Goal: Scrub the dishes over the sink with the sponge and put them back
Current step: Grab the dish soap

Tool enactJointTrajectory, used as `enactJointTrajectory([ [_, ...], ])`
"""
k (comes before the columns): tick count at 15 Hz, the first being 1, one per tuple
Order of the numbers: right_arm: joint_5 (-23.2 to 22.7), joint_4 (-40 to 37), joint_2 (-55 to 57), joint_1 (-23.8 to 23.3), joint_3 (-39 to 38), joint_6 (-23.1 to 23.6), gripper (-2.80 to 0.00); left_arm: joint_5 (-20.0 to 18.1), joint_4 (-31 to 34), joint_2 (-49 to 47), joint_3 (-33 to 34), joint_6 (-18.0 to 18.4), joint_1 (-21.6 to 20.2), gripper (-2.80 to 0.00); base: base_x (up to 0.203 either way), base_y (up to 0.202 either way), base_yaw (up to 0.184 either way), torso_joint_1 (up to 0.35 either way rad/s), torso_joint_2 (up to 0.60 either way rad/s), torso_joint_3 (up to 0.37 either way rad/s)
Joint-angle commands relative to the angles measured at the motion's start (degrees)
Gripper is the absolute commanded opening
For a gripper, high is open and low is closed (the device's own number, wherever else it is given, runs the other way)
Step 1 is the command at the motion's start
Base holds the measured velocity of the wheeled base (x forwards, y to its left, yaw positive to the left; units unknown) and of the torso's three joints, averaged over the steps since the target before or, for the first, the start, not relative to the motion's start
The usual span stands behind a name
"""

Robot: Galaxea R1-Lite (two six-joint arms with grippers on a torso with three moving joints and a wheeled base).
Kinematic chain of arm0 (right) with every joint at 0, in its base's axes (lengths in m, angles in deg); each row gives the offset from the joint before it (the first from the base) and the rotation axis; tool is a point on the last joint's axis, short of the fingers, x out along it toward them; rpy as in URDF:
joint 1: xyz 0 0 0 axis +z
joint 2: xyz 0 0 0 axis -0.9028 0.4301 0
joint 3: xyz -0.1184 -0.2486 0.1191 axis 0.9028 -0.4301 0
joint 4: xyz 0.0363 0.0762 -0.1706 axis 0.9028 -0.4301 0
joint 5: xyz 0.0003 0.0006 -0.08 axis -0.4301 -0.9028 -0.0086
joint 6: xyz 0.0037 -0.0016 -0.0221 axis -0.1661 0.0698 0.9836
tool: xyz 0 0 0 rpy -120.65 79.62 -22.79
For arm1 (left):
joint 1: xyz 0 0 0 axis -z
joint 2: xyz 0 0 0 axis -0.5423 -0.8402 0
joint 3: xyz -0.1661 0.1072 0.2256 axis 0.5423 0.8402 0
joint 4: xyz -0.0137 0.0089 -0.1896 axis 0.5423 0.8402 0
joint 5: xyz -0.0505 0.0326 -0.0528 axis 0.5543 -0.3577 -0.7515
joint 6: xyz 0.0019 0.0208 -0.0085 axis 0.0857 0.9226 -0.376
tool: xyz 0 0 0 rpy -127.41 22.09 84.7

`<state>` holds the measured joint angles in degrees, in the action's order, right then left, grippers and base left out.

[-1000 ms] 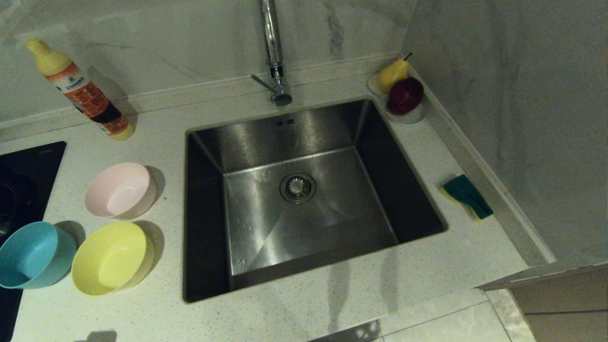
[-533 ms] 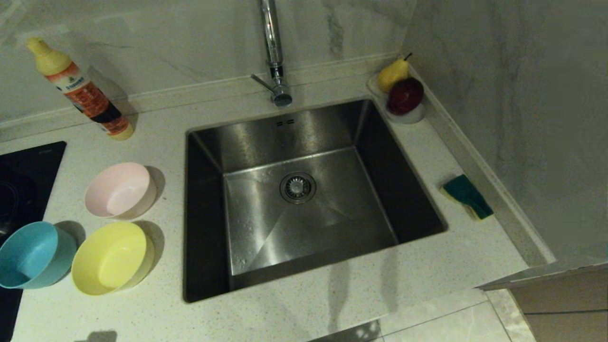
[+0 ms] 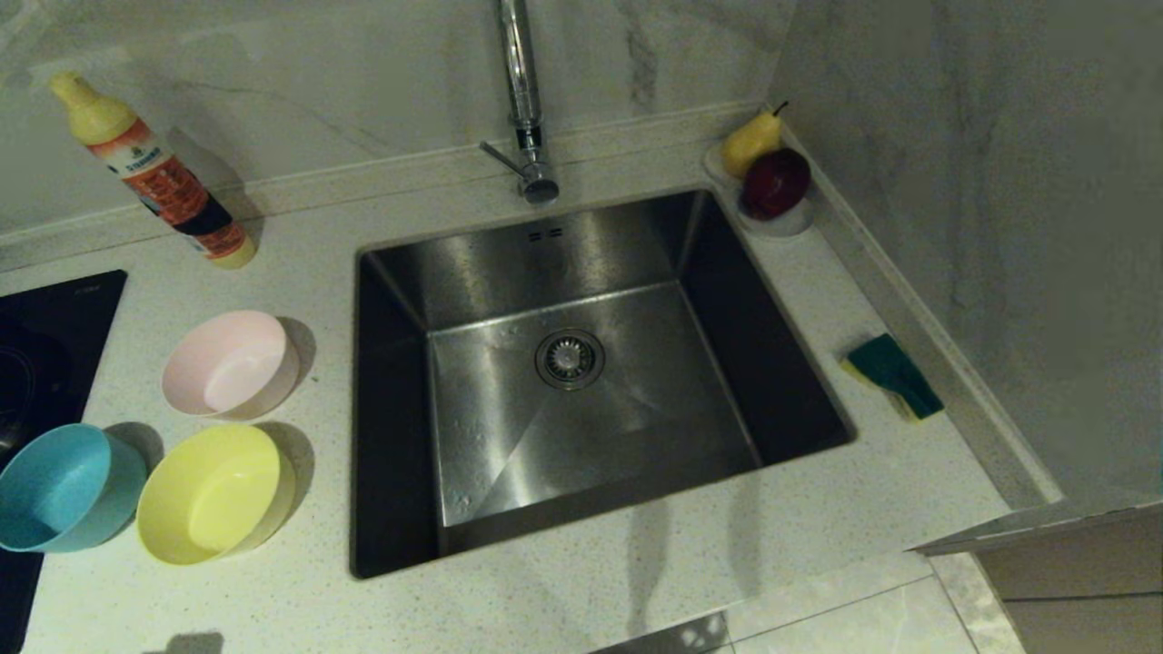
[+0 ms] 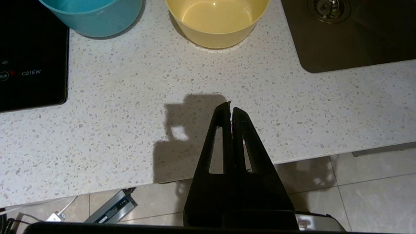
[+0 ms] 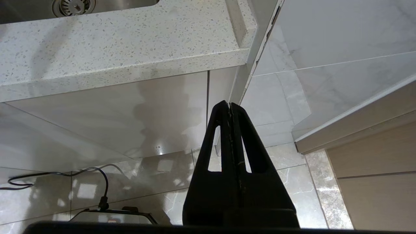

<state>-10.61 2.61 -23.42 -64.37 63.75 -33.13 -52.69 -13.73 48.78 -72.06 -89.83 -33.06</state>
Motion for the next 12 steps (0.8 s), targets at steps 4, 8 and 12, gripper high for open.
enactJointTrajectory([
  [4, 0.0, 0.0, 0.0, 0.0, 0.0, 0.0, -2.80, 2.3, -0.7, -4.0, -9.7, 0.0, 0.0, -2.80, 0.000, 0.000, 0.000, 0.000, 0.00, 0.000],
  [8, 0.0, 0.0, 0.0, 0.0, 0.0, 0.0, -2.80, 7.6, -2.0, -18.5, -22.5, -0.6, -0.1, -2.80, 0.000, 0.000, 0.000, 0.000, 0.00, 0.000],
  [12, 0.0, 0.0, 0.0, 0.0, 0.0, 0.0, -2.80, 14.7, -8.5, -39.0, -34.2, -3.3, -0.1, -2.80, 0.000, 0.000, 0.000, 0.000, 0.00, 0.000],
])
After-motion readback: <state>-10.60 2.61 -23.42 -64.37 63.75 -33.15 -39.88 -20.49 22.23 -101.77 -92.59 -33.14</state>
